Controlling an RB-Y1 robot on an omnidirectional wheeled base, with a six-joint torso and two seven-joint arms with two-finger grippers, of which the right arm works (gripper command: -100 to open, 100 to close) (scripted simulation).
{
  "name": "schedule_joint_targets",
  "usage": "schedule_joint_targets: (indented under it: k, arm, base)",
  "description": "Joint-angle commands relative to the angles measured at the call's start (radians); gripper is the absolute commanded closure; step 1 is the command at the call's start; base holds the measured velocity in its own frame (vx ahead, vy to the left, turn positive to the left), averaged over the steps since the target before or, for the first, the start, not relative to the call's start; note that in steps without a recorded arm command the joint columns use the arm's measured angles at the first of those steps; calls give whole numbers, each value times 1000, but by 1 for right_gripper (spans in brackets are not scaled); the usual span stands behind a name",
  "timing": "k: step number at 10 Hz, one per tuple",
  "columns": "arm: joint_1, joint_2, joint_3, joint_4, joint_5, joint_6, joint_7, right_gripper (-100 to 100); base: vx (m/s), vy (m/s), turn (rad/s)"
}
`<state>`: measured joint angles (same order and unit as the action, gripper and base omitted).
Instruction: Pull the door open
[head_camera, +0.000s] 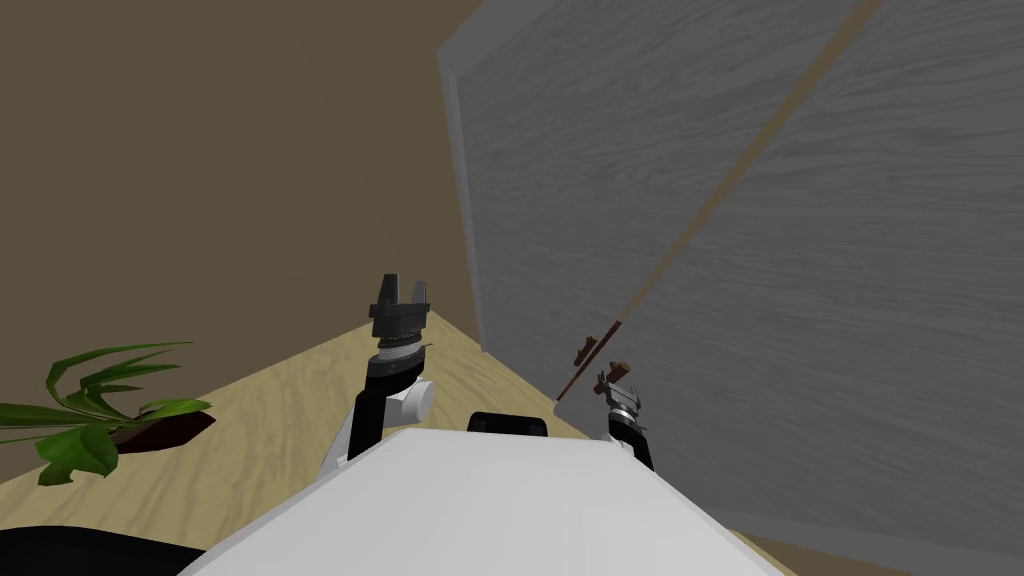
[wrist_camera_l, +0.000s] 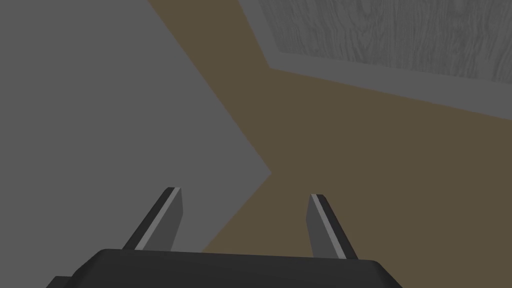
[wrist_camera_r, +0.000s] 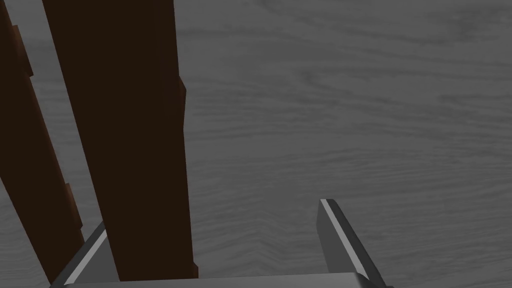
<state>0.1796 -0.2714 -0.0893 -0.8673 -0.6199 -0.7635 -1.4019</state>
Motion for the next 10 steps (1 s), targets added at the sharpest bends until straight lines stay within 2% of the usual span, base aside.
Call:
schedule_joint_targets:
  k: [1, 3, 10]
  arm:
    - [30, -16, -31, 25, -9, -9, 4, 100]
    - [30, -16, -31, 25, -9, -9, 4, 100]
    - [30, -16, -31, 21, -9, -9, 4, 100]
  base:
    - [-107, 22, -8]
    - [-66, 17, -23]
    - [1, 0, -4]
